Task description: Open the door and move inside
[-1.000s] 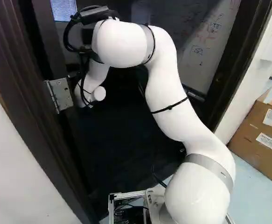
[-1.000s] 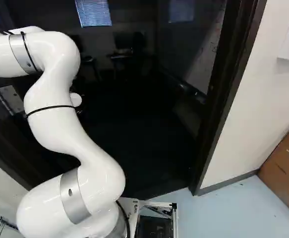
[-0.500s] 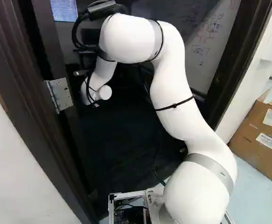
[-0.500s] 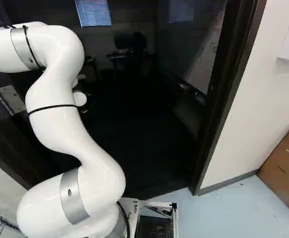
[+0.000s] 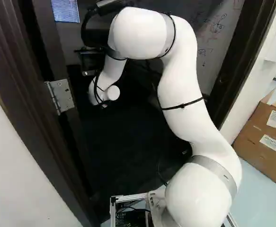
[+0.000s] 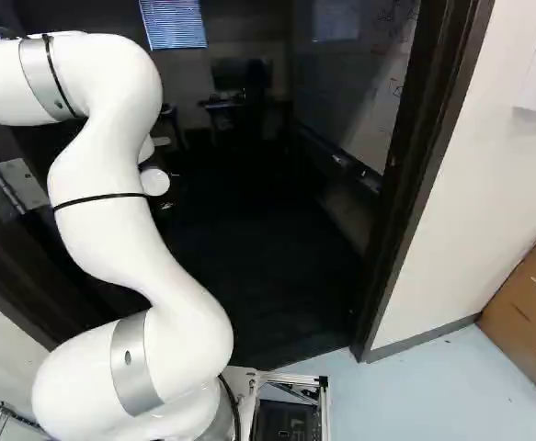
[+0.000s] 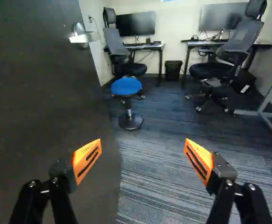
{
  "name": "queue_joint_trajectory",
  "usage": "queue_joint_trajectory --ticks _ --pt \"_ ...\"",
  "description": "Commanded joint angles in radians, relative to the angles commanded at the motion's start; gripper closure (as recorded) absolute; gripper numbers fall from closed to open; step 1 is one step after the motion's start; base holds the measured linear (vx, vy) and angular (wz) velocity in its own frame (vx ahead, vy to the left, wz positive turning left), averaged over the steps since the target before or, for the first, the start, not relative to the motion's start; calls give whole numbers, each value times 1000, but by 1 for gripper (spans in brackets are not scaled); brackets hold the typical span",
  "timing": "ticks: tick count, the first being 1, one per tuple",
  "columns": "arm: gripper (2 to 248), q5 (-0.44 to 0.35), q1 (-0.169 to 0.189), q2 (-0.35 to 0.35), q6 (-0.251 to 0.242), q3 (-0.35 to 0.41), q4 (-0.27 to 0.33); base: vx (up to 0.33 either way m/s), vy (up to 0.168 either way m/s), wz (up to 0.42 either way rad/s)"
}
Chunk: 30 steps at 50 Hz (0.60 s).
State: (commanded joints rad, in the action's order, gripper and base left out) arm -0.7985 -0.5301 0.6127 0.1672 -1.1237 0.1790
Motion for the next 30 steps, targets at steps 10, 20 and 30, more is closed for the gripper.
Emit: queue_joint_trajectory --ticks 10,20,30 --pt "3 -1 5 -8 -2 10 -2 0 0 0" --pt "3 -2 16 -27 -5 31 -5 0 0 0" --pt "3 -5 32 -54 -10 63 -11 0 0 0"
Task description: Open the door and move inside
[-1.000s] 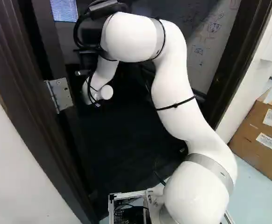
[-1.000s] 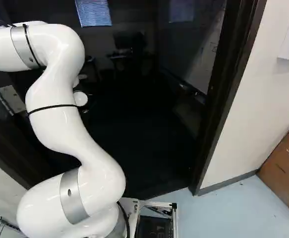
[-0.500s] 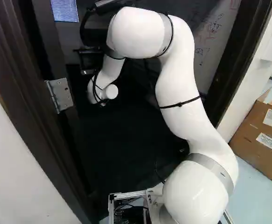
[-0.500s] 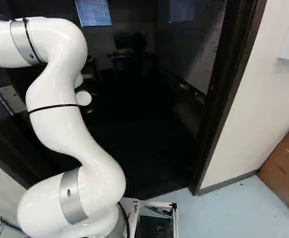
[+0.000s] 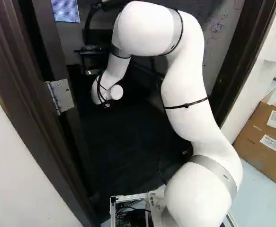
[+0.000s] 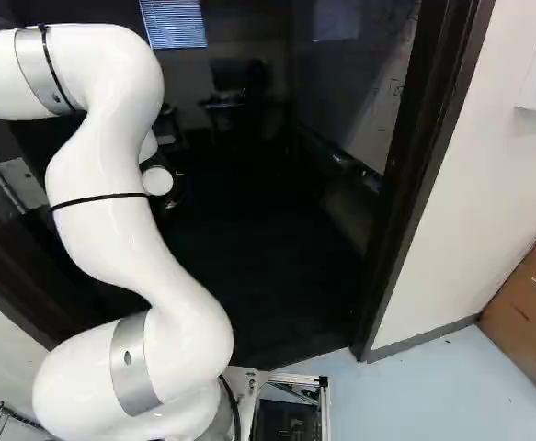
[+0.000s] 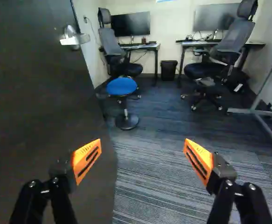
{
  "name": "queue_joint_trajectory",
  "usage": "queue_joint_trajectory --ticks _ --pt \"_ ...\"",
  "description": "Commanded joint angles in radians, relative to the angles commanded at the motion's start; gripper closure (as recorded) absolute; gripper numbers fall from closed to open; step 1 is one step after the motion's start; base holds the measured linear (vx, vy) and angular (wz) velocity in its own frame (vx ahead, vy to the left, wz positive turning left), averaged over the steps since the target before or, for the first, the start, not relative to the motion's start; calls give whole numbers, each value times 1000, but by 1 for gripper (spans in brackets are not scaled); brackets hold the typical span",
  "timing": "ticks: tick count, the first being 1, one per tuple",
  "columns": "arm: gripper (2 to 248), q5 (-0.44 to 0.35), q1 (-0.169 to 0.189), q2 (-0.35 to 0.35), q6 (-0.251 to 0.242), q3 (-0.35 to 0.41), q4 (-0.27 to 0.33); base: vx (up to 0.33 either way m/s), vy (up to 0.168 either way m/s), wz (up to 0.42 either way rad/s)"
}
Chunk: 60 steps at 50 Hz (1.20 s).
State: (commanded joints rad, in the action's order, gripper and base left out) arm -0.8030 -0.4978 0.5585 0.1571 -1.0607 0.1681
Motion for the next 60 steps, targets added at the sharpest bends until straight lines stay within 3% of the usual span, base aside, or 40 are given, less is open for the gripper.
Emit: queue_joint_trajectory --ticks 30,60 --pt "3 -12 84 -141 -26 163 -28 0 0 0" --pt "3 -31 220 -369 -69 429 -74 0 0 0"
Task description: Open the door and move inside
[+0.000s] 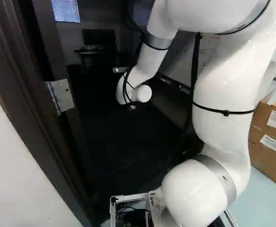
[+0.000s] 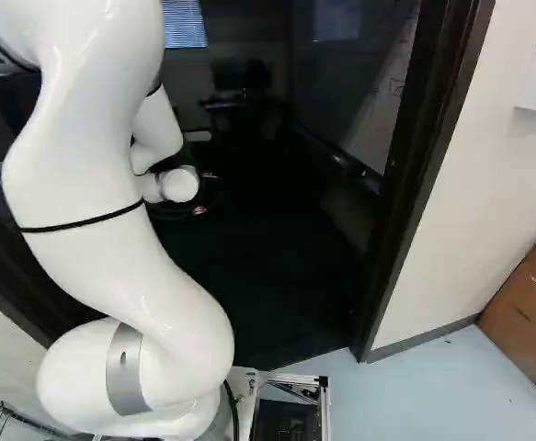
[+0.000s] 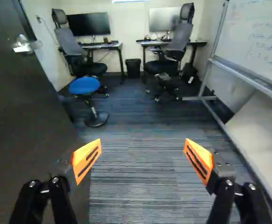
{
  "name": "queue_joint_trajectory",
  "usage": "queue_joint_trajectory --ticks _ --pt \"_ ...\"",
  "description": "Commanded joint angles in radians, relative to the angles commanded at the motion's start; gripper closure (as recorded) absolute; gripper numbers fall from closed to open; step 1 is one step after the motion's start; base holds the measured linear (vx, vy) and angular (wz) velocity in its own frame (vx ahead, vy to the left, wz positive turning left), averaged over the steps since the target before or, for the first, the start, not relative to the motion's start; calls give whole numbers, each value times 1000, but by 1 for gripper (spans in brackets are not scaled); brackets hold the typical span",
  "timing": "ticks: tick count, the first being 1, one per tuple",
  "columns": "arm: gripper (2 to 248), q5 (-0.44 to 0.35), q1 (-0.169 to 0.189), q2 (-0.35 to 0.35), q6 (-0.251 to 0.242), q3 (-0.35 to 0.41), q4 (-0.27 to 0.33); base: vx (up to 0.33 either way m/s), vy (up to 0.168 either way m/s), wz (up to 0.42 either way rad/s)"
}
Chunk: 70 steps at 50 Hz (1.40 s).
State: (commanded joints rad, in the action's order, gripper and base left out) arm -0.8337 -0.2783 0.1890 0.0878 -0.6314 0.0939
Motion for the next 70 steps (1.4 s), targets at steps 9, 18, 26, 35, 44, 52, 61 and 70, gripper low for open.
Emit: queue_joint_trajectory --ticks 9,18,26,35,44,52,61,70 --pt "3 -7 48 -81 -15 94 -16 0 0 0" --pt "3 -13 92 -155 -29 180 -31 0 0 0" --pt "3 -18 127 -214 -40 248 -43 0 0 0" --pt "3 -23 162 -273 -51 317 -55 0 0 0" --pt "3 -27 193 -325 -61 378 -65 0 0 0" --pt "3 -30 216 -364 -68 423 -73 0 0 0" --pt "3 -33 238 -400 -75 465 -80 0 0 0" --pt "3 -36 255 -429 -80 498 -86 0 0 0"
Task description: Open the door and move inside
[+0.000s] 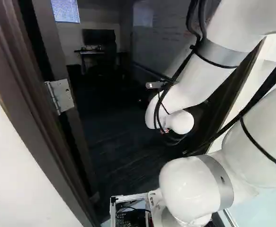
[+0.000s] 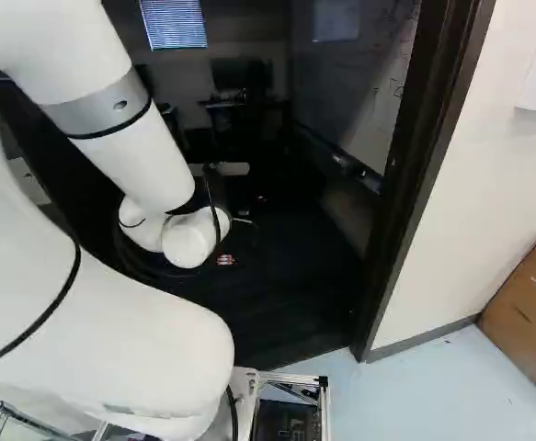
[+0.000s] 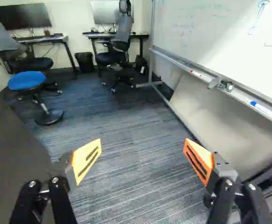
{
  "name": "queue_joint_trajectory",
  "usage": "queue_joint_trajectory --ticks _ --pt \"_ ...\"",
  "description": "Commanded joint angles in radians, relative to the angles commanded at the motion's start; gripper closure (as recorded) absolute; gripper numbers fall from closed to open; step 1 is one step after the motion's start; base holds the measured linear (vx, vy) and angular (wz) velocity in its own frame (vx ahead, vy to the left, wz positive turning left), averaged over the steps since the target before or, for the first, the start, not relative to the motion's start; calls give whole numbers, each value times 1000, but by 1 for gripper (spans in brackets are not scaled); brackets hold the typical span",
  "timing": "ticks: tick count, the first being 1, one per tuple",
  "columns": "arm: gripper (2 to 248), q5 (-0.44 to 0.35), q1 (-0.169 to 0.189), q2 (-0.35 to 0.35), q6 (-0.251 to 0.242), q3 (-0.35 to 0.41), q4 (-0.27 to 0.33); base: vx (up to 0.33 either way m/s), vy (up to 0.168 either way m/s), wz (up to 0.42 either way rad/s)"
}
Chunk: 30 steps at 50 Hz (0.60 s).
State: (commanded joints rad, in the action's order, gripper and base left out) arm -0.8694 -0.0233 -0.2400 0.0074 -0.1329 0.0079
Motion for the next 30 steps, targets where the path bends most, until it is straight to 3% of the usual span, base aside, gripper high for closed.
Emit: queue_joint_trajectory --ticks 30 --pt "3 -3 23 -39 -7 46 -8 0 0 0"
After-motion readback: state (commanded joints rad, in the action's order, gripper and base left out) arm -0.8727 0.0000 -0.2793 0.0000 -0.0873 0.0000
